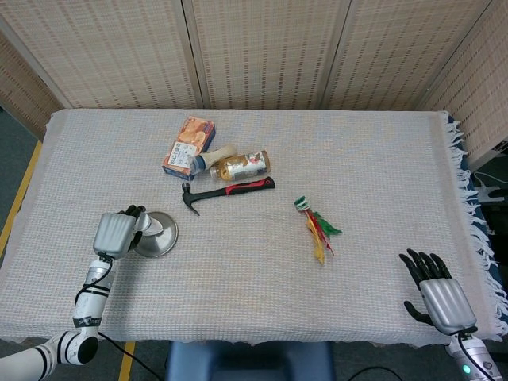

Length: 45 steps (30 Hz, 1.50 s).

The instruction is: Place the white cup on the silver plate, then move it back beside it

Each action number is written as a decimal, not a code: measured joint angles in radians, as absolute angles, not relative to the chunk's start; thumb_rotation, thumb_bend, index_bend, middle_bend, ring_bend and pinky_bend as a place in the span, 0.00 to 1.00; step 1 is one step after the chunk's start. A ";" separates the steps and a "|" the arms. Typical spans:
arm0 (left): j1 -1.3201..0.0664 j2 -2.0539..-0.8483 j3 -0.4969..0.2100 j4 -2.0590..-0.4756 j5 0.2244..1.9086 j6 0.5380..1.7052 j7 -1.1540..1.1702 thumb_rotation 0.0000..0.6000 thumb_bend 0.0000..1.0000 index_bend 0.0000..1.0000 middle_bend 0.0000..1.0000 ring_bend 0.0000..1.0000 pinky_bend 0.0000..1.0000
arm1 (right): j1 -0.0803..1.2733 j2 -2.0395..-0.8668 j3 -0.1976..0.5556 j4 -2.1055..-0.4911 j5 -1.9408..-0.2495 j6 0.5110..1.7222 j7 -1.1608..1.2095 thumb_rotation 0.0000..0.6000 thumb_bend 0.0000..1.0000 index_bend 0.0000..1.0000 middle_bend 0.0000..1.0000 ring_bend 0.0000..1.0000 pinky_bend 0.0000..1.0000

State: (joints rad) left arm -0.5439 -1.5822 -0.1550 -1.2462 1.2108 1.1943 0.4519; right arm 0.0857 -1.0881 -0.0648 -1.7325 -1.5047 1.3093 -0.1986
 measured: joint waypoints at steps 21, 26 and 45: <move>-0.540 -1.474 -0.137 -1.402 1.202 1.095 0.351 1.00 0.46 0.54 0.69 0.57 0.81 | 0.082 -1.088 -0.065 -1.733 -1.507 1.315 -0.199 1.00 0.21 0.00 0.00 0.00 0.00; -0.525 -1.496 -0.147 -1.357 1.218 1.187 0.381 1.00 0.46 0.54 0.69 0.57 0.81 | 0.082 -1.087 -0.065 -1.734 -1.508 1.315 -0.197 1.00 0.21 0.00 0.00 0.00 0.00; -0.405 -1.442 -0.132 -1.302 1.133 1.221 0.383 1.00 0.44 0.52 0.66 0.57 0.80 | 0.074 -1.087 -0.072 -1.740 -1.526 1.330 -0.203 1.00 0.21 0.00 0.00 0.00 0.00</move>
